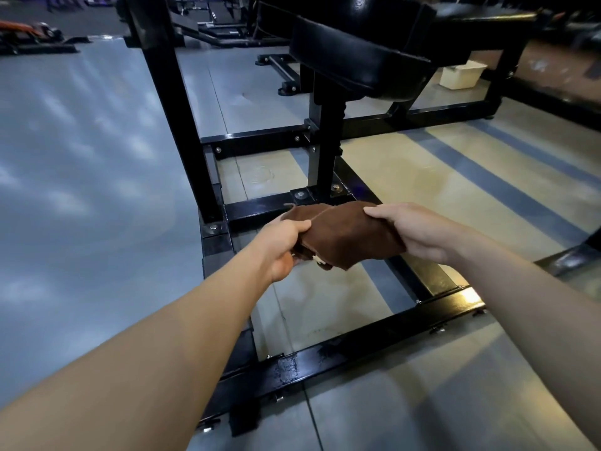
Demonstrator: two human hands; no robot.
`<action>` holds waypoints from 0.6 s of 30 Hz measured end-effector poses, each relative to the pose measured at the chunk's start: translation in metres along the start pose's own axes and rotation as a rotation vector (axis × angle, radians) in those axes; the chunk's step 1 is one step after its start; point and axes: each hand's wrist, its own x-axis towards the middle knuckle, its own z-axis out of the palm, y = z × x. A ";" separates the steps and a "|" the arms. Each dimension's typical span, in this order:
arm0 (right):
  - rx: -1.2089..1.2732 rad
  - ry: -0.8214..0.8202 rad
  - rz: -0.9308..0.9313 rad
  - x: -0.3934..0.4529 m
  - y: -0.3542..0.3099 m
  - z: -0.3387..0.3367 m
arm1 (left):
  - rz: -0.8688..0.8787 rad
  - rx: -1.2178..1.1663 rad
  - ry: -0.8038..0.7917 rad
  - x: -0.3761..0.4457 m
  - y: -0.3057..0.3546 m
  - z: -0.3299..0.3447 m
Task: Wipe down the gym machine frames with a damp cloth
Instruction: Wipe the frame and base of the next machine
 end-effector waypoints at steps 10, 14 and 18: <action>0.050 -0.043 0.304 -0.006 0.005 -0.014 | -0.088 0.201 -0.078 -0.005 0.000 0.009; 0.699 0.051 0.345 0.005 0.023 -0.011 | -0.039 0.064 0.065 0.001 -0.001 0.014; 0.622 0.023 0.308 0.010 0.028 0.007 | -0.014 -0.021 0.141 0.007 -0.002 0.013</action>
